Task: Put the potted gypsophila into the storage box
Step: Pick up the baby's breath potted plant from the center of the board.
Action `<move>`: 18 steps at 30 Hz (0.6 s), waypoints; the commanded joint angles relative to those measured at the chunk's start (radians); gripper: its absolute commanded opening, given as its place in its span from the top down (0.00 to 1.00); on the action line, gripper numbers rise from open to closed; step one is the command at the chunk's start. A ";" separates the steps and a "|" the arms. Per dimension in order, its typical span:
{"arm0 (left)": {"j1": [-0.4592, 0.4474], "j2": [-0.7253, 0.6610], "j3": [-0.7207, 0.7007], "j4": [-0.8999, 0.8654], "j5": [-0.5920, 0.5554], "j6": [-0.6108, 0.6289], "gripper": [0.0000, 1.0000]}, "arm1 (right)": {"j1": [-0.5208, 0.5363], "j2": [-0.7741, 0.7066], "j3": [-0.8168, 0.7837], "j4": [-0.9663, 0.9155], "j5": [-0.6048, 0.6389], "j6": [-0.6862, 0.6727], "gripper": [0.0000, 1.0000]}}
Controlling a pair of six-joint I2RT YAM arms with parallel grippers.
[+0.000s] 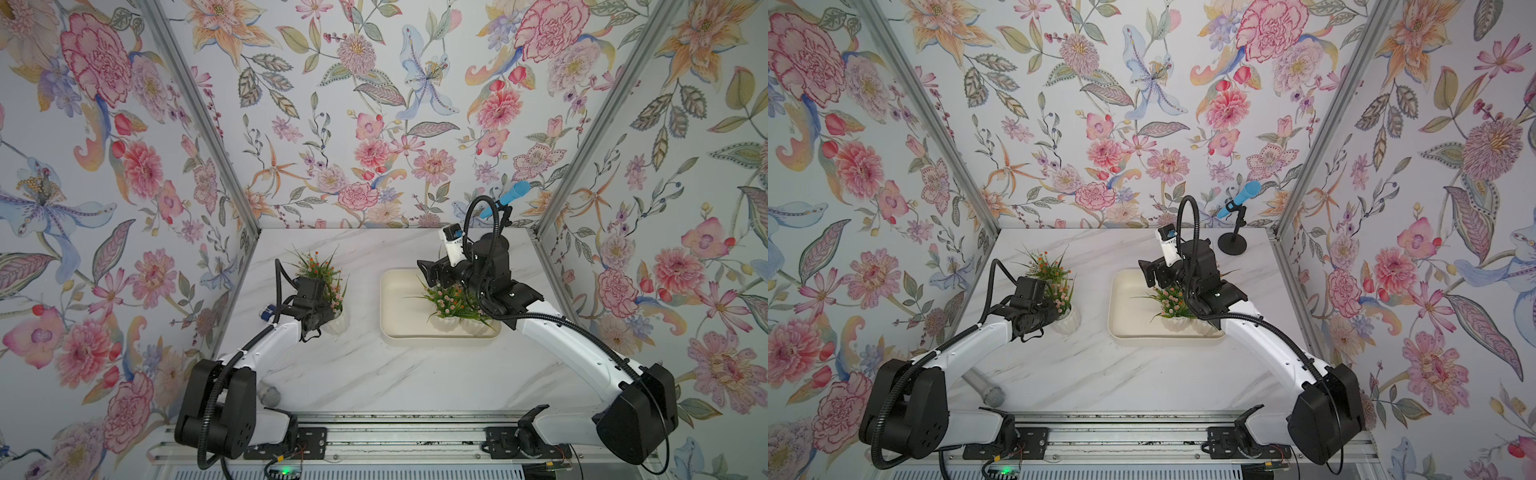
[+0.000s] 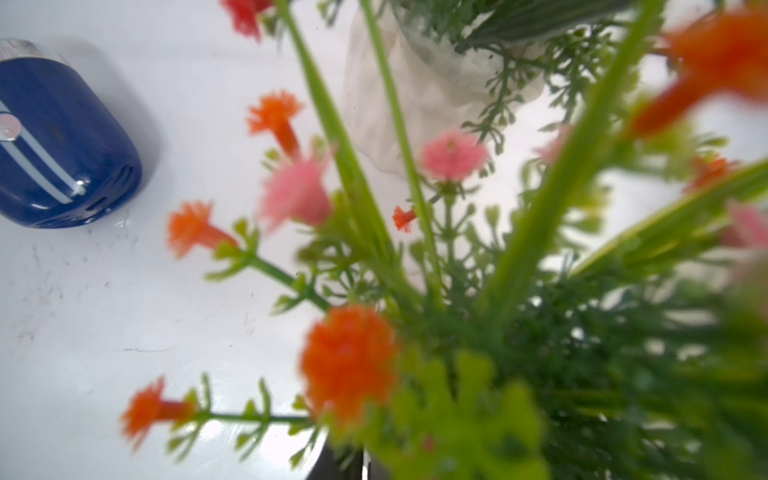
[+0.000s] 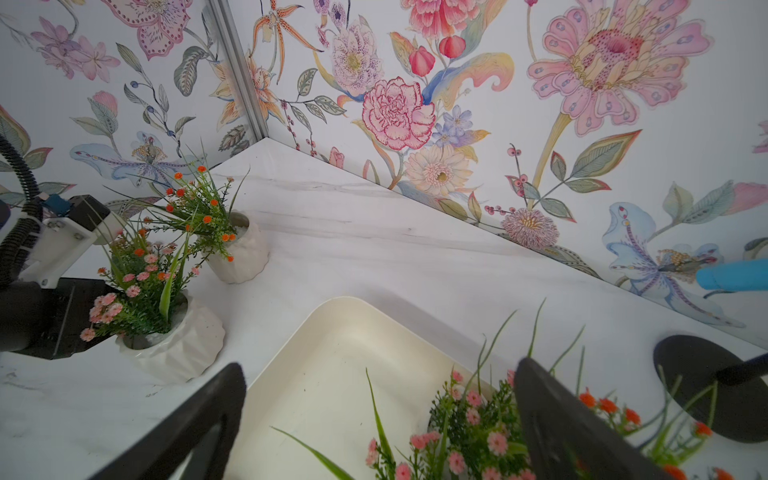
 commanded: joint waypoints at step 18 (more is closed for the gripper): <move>-0.055 0.093 0.381 0.066 0.091 0.043 1.00 | -0.050 -0.024 -0.026 0.032 0.036 -0.008 0.00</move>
